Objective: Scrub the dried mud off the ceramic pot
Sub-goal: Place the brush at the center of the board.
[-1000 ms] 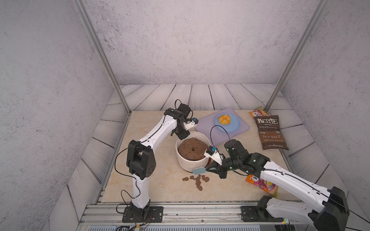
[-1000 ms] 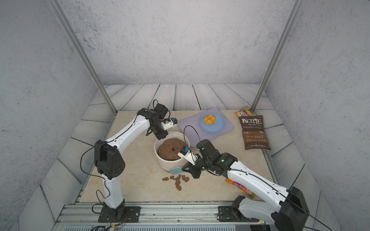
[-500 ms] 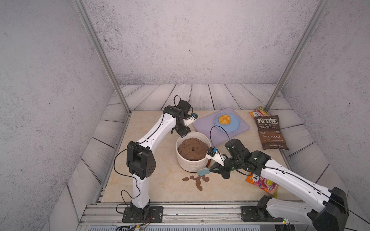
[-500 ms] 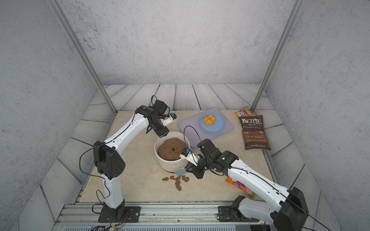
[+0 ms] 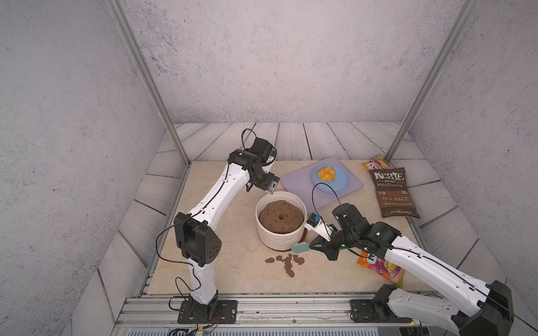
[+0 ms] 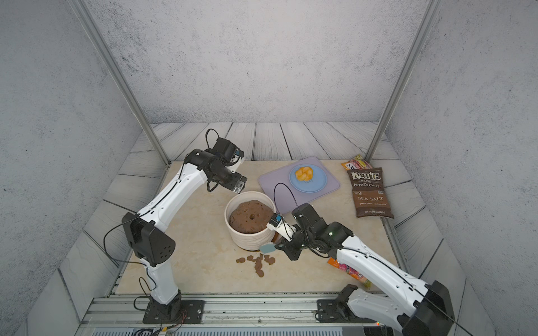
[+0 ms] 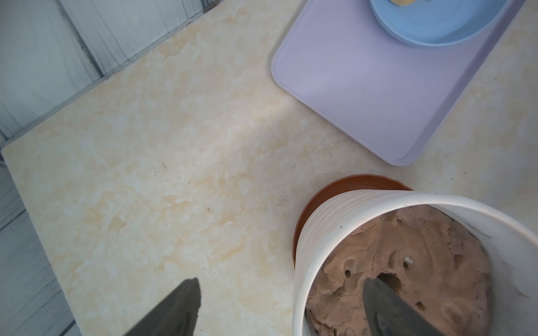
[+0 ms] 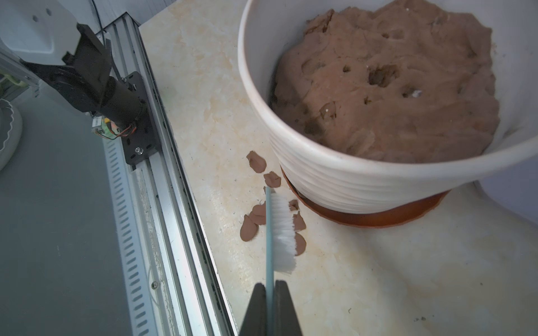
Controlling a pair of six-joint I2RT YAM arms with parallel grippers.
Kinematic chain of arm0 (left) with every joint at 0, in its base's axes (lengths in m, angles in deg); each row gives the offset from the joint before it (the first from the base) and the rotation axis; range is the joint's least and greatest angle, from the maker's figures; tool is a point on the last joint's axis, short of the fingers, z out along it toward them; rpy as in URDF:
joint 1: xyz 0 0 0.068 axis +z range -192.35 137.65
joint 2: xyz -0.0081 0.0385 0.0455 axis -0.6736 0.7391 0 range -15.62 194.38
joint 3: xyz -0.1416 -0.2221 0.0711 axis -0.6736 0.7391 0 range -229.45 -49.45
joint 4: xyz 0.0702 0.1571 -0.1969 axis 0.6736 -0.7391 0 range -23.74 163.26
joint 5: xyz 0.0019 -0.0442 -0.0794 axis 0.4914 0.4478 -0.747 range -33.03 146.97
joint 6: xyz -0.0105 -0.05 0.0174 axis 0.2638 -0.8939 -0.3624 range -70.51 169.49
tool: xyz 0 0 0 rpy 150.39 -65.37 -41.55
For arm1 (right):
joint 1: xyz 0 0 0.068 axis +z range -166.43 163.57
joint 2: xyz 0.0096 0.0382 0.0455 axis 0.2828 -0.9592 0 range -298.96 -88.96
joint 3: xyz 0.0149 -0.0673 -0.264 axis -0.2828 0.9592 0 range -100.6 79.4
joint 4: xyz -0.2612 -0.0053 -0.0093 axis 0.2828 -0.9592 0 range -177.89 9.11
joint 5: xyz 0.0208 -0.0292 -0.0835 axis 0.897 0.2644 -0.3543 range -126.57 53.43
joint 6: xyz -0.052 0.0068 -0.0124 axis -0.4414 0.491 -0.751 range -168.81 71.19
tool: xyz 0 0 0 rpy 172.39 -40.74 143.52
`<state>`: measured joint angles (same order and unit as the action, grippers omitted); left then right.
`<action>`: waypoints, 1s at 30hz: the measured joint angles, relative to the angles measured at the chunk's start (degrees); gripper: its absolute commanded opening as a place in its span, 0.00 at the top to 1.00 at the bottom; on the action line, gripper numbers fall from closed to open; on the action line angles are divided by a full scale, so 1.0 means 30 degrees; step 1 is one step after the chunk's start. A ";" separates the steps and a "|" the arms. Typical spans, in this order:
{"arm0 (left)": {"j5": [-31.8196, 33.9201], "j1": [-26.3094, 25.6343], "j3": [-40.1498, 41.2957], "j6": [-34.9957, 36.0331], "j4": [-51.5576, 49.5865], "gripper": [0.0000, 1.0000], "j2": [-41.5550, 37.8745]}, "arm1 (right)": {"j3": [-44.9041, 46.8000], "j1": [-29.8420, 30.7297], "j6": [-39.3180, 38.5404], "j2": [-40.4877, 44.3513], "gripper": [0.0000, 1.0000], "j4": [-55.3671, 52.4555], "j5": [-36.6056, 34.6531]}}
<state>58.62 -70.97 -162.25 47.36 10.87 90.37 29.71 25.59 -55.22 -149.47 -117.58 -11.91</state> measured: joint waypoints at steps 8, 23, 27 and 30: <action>0.1027 0.1705 0.7373 -0.2412 0.4714 0.02 -0.5639 | 0.1537 -0.0036 0.2288 0.0889 1.00 0.0335 -0.5792; 0.2076 0.3810 1.8440 -0.4758 1.0265 0.02 -1.1621 | 0.3723 -0.1064 0.7883 -0.2965 1.00 0.8990 -1.3493; 0.1880 0.3883 1.9904 -0.5450 1.1118 0.02 -1.1912 | 0.4874 -0.1217 0.9697 -0.3876 1.00 1.1132 -1.3602; 0.1705 0.3883 2.0546 -0.5741 1.1511 0.02 -1.1905 | 0.5850 -0.1246 1.0739 -0.3971 0.99 1.2320 -1.3573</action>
<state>63.73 -59.32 -100.61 30.14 45.40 54.66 47.26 21.86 -23.01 -161.38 -80.62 -52.63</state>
